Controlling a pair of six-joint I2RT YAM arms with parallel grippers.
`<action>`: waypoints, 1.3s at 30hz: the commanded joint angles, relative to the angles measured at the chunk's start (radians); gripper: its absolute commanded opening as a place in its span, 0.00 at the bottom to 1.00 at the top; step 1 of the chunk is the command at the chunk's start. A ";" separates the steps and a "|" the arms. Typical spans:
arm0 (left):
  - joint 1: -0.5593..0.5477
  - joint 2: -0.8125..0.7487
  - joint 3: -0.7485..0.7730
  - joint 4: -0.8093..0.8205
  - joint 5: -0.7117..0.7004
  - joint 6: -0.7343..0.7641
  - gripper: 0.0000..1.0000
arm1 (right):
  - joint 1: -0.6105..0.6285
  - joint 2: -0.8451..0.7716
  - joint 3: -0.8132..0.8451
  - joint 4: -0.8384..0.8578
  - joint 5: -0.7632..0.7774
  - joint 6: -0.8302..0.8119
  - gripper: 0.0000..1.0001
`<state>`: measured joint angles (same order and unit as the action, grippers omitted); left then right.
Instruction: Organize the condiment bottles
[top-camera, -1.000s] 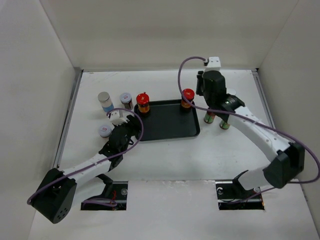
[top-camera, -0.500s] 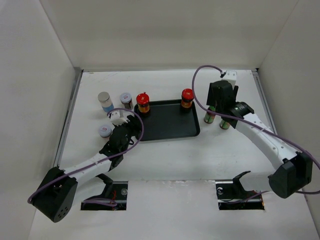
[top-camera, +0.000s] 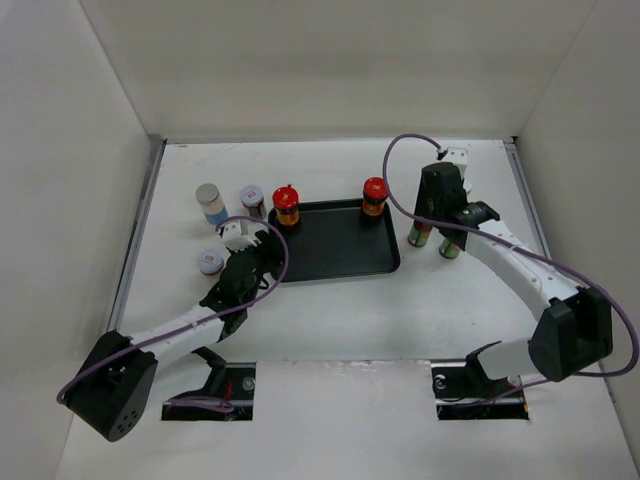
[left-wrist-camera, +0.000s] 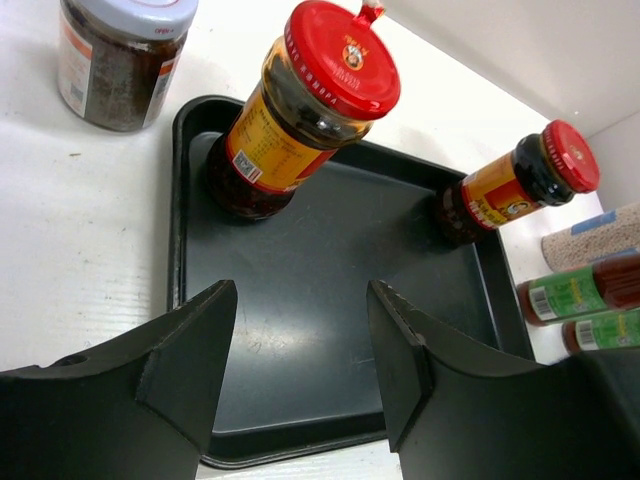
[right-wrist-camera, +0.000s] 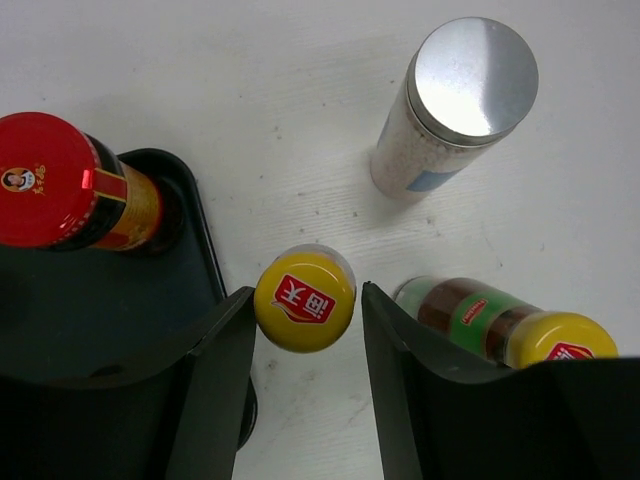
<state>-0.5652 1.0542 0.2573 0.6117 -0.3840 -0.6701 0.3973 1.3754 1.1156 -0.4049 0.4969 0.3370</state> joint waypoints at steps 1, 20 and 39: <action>-0.003 0.009 0.010 0.057 0.008 -0.006 0.53 | -0.015 0.011 0.024 0.067 -0.015 0.005 0.50; -0.003 0.021 0.008 0.063 0.008 -0.011 0.53 | 0.086 -0.156 0.035 0.071 0.101 -0.053 0.25; -0.002 -0.011 -0.003 0.063 -0.004 -0.011 0.53 | 0.367 0.108 0.317 0.205 -0.009 -0.101 0.24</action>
<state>-0.5701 1.0660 0.2573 0.6186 -0.3843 -0.6701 0.7639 1.4509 1.3342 -0.4042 0.5095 0.2680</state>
